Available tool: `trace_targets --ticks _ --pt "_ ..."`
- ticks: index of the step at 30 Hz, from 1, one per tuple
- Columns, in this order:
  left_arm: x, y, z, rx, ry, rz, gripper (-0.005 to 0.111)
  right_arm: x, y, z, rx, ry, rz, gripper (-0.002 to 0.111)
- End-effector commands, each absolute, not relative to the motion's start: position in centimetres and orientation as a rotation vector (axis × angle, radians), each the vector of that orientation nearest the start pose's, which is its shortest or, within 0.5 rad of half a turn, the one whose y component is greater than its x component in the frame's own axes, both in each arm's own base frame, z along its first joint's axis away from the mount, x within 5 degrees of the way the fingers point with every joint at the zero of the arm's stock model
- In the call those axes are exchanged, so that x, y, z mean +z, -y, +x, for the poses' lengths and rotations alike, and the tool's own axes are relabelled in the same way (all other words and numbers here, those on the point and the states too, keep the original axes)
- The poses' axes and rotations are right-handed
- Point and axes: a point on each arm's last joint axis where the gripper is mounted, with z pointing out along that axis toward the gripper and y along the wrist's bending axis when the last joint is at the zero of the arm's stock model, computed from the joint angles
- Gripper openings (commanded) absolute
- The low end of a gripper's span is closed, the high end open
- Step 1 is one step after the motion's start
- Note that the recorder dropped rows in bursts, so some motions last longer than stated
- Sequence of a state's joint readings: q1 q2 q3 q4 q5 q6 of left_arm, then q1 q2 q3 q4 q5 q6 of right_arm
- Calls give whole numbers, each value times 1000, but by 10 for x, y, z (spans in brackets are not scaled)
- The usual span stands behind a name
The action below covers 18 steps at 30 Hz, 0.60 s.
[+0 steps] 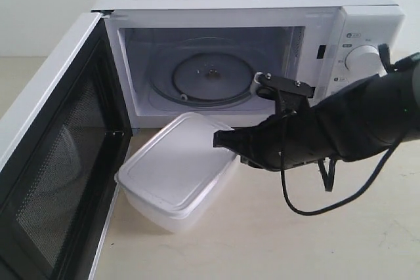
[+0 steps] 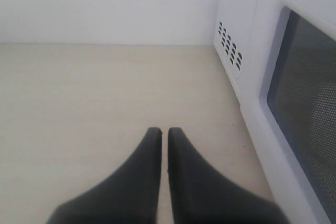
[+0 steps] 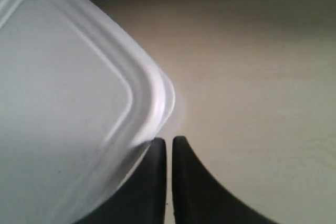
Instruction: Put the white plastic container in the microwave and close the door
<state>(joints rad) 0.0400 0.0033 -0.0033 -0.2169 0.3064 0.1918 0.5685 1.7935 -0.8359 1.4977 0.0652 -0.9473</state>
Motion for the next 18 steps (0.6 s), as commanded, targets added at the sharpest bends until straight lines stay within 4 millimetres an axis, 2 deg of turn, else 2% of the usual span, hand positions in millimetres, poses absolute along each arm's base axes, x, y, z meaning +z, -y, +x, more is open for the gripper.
trace_targets --ticks 1,7,10,12,15,18 --pt "187 4 55 -50 -1773 -8 4 157 -194 291 592 -2474 -97 0" --pt "187 4 55 -50 -1773 -8 4 166 -204 300 654 -2444 -126 0" --pt "187 4 55 -50 -1773 -8 4 161 -211 302 707 -2469 -144 0" --pt "187 4 55 -50 -1773 -8 4 161 -210 301 714 -2475 -97 0" --pt "187 4 55 -50 -1773 -8 4 172 -202 295 692 -2446 -38 0" --pt "187 4 55 -50 -1773 -8 4 188 -193 277 720 -2420 -80 0"
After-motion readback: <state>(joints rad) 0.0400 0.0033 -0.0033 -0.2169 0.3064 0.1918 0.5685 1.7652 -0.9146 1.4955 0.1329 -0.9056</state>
